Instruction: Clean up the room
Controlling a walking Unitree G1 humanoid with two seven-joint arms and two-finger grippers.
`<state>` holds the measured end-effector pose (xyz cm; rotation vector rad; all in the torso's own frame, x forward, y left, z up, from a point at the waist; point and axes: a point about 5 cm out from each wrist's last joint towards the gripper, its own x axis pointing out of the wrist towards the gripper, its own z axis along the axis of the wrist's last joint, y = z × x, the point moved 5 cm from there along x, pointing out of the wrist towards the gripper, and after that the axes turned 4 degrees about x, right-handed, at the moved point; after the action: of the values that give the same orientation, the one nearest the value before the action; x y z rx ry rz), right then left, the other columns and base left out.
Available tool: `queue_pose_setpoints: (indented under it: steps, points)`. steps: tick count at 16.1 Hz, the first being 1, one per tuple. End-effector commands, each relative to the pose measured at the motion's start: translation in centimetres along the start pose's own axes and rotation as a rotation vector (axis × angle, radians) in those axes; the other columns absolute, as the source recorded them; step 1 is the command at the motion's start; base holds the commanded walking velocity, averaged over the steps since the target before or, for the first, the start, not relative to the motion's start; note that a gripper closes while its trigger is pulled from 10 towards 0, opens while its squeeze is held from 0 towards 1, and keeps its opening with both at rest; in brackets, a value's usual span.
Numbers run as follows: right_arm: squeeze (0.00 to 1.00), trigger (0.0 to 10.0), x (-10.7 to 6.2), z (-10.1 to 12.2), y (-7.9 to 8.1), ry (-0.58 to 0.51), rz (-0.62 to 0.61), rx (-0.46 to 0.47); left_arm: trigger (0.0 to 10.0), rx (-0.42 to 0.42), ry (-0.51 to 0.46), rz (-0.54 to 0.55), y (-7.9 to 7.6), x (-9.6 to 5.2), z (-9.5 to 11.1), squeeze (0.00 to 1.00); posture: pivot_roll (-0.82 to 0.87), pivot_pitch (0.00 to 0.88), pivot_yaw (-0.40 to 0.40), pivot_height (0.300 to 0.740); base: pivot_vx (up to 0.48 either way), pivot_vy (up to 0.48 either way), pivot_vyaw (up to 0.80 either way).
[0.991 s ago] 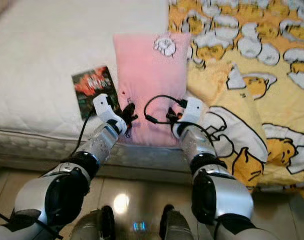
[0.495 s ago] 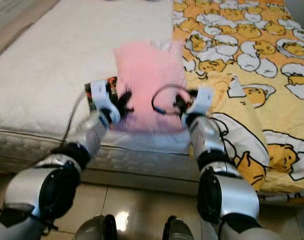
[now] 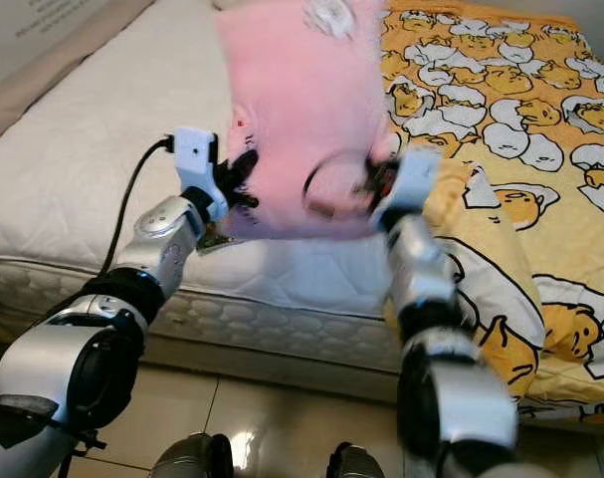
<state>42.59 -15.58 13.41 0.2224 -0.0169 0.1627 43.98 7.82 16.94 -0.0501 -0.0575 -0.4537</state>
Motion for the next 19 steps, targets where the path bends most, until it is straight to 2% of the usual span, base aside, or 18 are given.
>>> queue_pose_setpoints:
  steps: [1,4,7,10,15,19]
  points:
    - [0.00,0.0,0.0,1.2,-0.3,-0.048,-0.013,-0.033,0.0,0.014,-0.027,0.029,0.9,-0.2,0.6,0.00,-0.09,0.000,0.031,0.740,0.000,0.480,0.00]
    - [0.00,0.0,-0.3,0.7,0.2,-0.045,0.013,-0.041,0.0,-0.033,-0.040,0.093,1.3,-0.3,0.4,0.00,-0.09,0.000,0.044,0.740,0.000,0.480,0.00]
    - [0.00,0.0,-0.1,1.9,-0.3,-0.078,0.016,-0.053,0.0,-0.038,-0.052,0.154,1.8,-0.4,0.5,0.00,-0.09,0.000,0.058,0.740,0.000,0.480,0.00]
    - [0.00,0.0,0.1,2.8,-0.9,-0.094,0.002,-0.049,0.0,-0.018,-0.046,0.123,1.3,-0.1,0.7,0.00,-0.07,0.000,0.054,0.740,0.000,0.480,0.00]
    - [0.00,0.0,0.2,2.5,-0.1,-0.096,0.022,-0.036,0.0,-0.013,-0.033,0.118,1.4,-0.2,0.3,0.00,-0.06,0.000,0.050,0.740,0.000,0.480,0.00]
    - [0.00,0.0,0.1,2.4,-0.3,-0.091,0.023,-0.037,0.0,-0.022,-0.033,0.119,1.3,-0.2,0.3,0.00,-0.06,0.000,0.043,0.740,0.000,0.480,0.00]
